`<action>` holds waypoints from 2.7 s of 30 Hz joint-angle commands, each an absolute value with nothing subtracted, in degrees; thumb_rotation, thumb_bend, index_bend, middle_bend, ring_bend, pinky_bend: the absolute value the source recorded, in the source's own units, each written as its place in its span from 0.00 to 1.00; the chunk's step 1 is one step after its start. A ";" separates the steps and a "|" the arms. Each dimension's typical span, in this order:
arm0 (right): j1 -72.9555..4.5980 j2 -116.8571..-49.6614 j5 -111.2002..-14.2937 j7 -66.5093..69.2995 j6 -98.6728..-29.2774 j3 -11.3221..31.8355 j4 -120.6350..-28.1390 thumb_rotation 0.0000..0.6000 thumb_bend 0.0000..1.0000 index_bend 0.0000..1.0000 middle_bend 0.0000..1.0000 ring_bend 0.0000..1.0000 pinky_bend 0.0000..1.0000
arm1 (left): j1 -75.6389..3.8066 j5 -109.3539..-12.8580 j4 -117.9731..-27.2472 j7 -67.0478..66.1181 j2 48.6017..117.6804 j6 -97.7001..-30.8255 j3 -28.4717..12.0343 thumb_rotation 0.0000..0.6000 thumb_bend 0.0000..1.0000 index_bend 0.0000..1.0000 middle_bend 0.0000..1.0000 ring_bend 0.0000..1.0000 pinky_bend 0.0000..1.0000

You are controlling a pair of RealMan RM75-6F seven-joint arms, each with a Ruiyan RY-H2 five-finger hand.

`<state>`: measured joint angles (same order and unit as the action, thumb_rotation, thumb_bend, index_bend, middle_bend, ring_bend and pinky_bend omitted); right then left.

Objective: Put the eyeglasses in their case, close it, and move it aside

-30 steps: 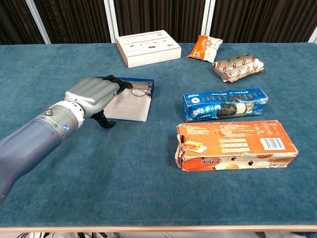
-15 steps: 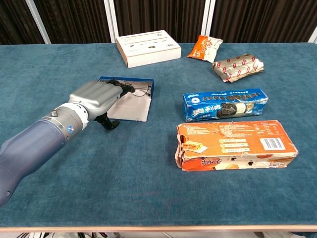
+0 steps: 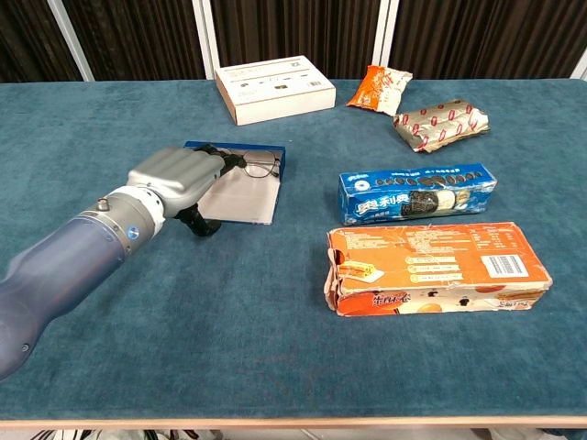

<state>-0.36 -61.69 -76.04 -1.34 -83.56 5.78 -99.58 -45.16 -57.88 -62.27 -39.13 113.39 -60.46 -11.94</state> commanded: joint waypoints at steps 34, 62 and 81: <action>-0.32 -61.37 -75.55 -0.73 -83.21 5.81 -100.02 1.00 0.20 0.05 0.01 0.11 0.16 | -46.61 -57.38 -59.75 -41.19 115.67 -61.70 -15.41 1.00 0.24 0.17 0.12 0.03 0.19; -0.31 -61.20 -75.15 -0.50 -82.93 5.82 -100.34 1.00 0.20 0.06 0.01 0.11 0.16 | -48.98 -56.35 -58.32 -43.06 116.59 -63.06 -19.29 1.00 0.31 0.29 0.13 0.04 0.20; -0.26 -61.25 -75.16 -0.49 -83.02 5.79 -100.40 1.00 0.20 0.06 0.01 0.11 0.16 | -53.50 -52.77 -50.51 -43.23 119.47 -61.84 -24.40 1.00 0.34 0.35 0.14 0.05 0.20</action>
